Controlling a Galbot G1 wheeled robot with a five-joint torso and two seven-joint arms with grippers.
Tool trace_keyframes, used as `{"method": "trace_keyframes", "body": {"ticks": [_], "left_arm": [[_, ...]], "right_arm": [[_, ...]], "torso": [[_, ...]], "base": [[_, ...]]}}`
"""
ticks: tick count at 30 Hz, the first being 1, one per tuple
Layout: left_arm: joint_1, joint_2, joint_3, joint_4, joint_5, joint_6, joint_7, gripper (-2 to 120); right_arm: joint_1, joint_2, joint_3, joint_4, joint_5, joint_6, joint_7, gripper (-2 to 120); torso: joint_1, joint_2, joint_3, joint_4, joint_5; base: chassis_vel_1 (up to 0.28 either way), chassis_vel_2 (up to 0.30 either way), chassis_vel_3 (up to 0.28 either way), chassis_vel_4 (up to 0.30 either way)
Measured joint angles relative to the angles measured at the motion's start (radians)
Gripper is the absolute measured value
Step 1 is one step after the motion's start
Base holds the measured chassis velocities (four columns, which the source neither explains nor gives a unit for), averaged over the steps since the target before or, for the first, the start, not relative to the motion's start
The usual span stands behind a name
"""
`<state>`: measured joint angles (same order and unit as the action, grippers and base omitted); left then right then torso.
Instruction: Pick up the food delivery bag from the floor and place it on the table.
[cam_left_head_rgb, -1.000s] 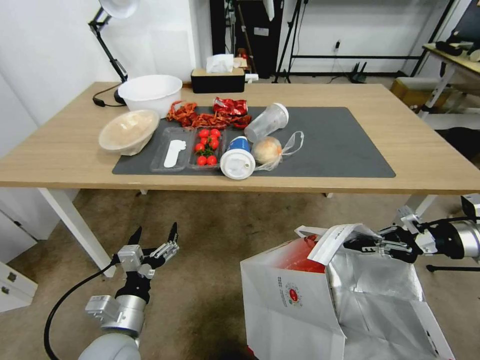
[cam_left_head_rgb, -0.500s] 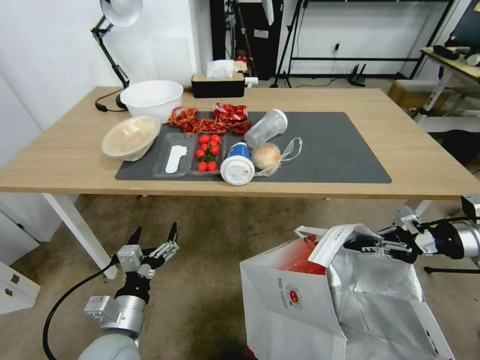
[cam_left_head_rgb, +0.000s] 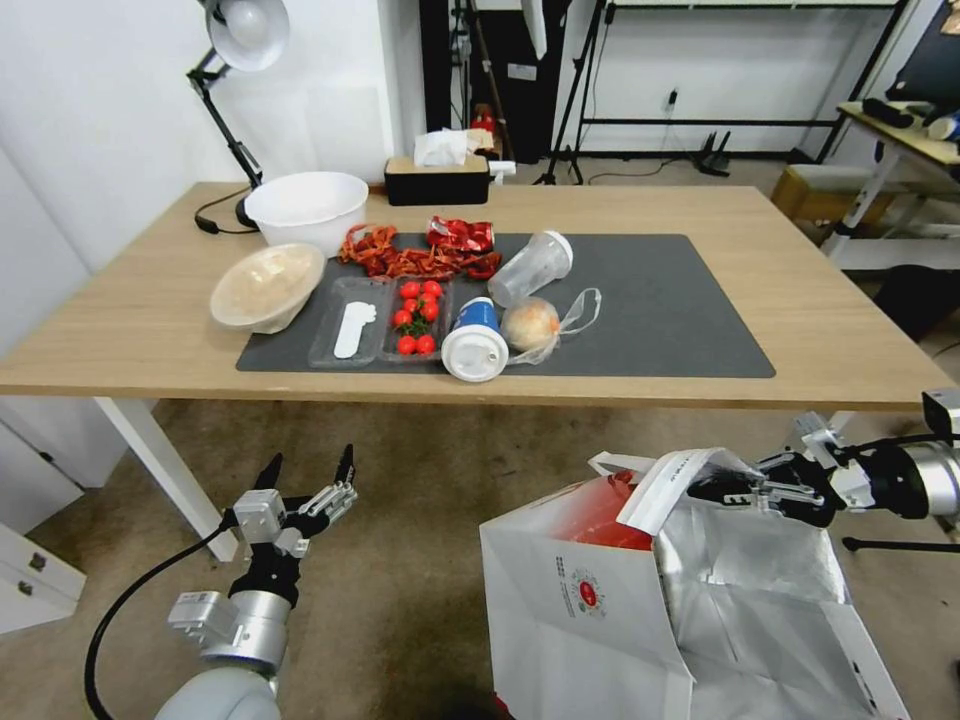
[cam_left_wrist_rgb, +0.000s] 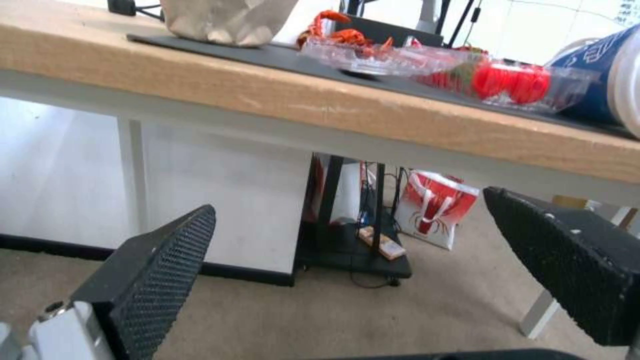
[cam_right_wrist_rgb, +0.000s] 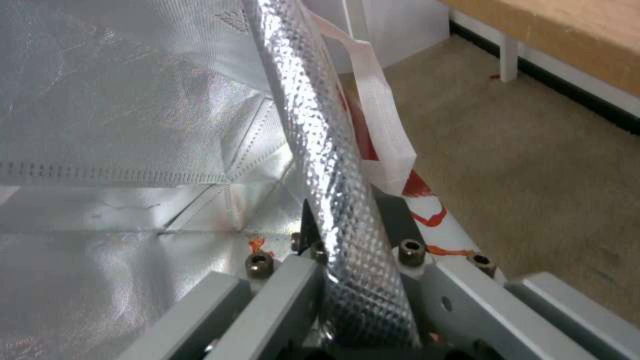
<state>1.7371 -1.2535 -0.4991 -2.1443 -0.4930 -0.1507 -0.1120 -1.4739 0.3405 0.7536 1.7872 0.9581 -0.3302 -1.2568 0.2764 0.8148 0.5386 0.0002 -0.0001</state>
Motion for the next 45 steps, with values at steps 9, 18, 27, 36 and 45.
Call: {"method": "trace_keyframes", "body": {"ticks": [9,18,27,36,45], "left_arm": [[0.002,0.003,0.001,-0.003,0.0,0.0,-0.001,100],[0.008,0.001,0.0,-0.006,0.001,-0.003,0.0,100],[0.008,0.001,0.002,-0.007,0.002,-0.003,0.001,100],[0.009,0.002,0.003,-0.003,0.002,-0.005,0.005,100],[0.01,0.003,0.005,-0.001,0.0,0.001,0.017,100]], "right_arm": [[-0.002,0.002,0.002,0.003,0.0,0.0,-0.001,0],[-0.003,0.006,0.004,0.005,0.0,-0.001,-0.001,0],[-0.002,0.007,0.005,0.004,0.0,-0.001,-0.001,0],[-0.003,0.012,0.005,0.001,-0.002,-0.001,0.0,0],[-0.002,0.013,0.002,-0.004,-0.004,0.0,0.0,0]], "torso": [[0.016,0.041,0.024,-0.0001,0.0],[0.037,0.091,0.053,0.0,0.0001],[0.053,0.127,0.073,-0.0001,0.0001],[0.072,0.17,0.098,0.0,0.0],[0.079,0.188,0.109,-0.0001,0.0001]], "base": [[0.0,0.0,0.0,0.0],[0.0,0.0,0.0,0.0],[0.0,0.0,0.0,0.0],[0.0,0.0,0.0,0.0],[0.0,0.0,0.0,0.0]]}}
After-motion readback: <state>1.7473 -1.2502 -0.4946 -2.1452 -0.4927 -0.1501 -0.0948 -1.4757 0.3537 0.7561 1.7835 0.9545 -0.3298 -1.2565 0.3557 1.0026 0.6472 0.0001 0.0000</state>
